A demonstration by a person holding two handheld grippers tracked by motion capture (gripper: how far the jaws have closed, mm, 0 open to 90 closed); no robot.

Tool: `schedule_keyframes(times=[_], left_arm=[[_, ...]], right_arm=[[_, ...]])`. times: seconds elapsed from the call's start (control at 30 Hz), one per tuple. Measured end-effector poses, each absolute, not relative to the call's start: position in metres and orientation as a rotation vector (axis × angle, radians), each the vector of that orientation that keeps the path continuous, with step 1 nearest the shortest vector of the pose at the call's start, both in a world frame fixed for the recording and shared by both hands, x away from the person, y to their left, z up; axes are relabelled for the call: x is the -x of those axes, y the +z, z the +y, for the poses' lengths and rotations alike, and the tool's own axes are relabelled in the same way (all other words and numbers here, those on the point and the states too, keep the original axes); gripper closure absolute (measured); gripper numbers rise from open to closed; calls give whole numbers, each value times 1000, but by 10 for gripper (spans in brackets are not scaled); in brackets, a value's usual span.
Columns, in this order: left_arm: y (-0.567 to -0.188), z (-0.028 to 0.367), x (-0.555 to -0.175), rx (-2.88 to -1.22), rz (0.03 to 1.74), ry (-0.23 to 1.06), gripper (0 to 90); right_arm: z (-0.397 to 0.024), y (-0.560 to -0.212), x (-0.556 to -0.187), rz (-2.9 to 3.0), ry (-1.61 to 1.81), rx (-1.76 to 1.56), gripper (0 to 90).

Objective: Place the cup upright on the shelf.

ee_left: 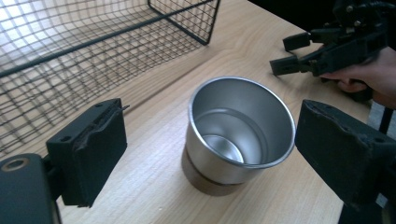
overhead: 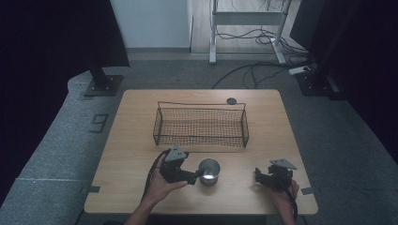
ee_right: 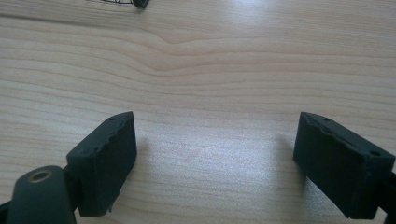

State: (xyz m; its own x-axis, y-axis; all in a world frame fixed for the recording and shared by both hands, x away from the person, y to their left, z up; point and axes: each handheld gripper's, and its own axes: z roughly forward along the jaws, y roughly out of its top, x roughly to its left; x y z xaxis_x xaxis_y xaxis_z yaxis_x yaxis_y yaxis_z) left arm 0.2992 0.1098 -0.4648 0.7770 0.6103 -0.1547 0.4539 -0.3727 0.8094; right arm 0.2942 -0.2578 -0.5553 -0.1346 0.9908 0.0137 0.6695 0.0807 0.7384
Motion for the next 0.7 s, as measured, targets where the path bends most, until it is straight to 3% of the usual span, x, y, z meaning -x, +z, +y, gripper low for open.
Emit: schedule_keyframes(times=[0.7], left_arm=[[-486, 81, -301, -2108, 792, 184, 47]], right_arm=[[-258, -555, -294, 1861, 834, -1635, 131]])
